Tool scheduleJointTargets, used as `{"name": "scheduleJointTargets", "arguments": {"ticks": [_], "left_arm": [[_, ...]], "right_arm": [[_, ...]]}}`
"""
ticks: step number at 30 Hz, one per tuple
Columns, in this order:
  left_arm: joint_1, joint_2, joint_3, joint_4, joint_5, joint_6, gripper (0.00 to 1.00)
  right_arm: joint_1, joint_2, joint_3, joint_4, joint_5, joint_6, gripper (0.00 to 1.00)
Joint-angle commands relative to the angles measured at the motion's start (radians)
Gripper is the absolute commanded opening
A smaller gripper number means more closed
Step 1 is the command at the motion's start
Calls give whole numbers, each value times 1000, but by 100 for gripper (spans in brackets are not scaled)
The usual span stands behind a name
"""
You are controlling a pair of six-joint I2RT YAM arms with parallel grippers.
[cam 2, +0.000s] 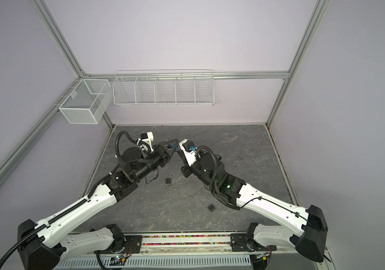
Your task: Unlock with the key
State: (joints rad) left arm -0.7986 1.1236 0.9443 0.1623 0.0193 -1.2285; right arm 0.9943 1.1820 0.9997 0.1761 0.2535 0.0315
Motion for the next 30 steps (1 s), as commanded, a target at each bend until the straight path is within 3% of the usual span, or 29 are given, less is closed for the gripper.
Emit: {"name": "scheduleJointTargets", "arguments": {"ticks": [1,2,7,21,25,30], "left_arm": [[-2,-9,-4,7,5,32,5],[-3,-13,-3,2,11,38,0],[-3,-18,-14,-9,33,43,0],[-3,-26,-61,56,42,41,0],[-4,-17,-65,65,51,32,0],[-3,-16,-50,52,59,40,0]], "right_arm": [[-21,-35,41,1,-149,145,6],[-38,-45,39,3,-186,190,6],[-110,-74,32,38,-339,388,6],[-149,-97,15,157,-441,775,6],[-148,-103,30,155,-453,778,6],[-137,-110,42,73,-413,658,7]]}}
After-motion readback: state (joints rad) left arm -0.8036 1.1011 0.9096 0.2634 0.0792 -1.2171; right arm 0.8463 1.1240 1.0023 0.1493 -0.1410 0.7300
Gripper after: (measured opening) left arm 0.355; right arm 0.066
